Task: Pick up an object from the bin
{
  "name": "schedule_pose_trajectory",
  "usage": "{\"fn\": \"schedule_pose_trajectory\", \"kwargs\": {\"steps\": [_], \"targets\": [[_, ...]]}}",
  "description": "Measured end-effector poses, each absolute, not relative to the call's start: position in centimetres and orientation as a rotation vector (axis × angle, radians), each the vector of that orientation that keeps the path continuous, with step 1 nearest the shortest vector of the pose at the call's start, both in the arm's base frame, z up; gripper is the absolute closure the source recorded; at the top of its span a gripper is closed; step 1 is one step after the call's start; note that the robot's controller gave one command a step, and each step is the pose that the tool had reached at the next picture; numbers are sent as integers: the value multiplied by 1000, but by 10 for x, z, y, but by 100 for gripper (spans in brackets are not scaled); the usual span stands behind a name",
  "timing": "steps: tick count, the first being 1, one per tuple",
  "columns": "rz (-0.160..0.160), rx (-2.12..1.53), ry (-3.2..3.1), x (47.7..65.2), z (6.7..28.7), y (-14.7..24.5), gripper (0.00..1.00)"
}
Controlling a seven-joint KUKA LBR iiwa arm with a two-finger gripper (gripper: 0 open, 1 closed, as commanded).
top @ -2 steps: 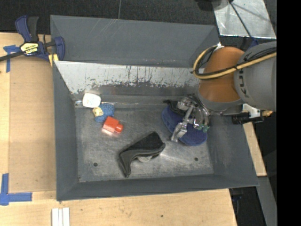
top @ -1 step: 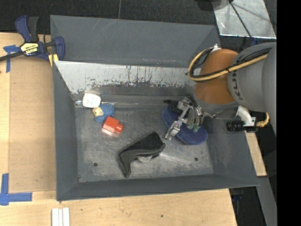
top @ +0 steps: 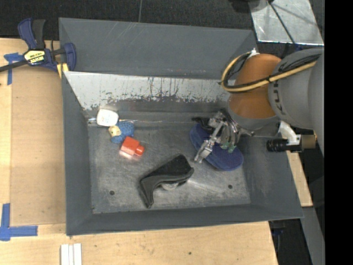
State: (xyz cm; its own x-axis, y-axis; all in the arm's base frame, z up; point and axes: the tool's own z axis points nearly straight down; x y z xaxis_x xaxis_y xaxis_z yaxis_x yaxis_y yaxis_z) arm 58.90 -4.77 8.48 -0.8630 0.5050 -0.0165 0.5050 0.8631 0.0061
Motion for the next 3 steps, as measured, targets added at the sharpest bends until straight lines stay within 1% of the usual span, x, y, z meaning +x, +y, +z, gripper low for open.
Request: {"fn": "schedule_pose_trajectory", "kwargs": {"steps": [1, 2, 3], "targets": [[1, 817, 3005, 591, 87, -49, 100], [2, 817, 3022, 594, 169, -51, 100], [0, 813, 3029, 595, 176, -51, 100]]}}
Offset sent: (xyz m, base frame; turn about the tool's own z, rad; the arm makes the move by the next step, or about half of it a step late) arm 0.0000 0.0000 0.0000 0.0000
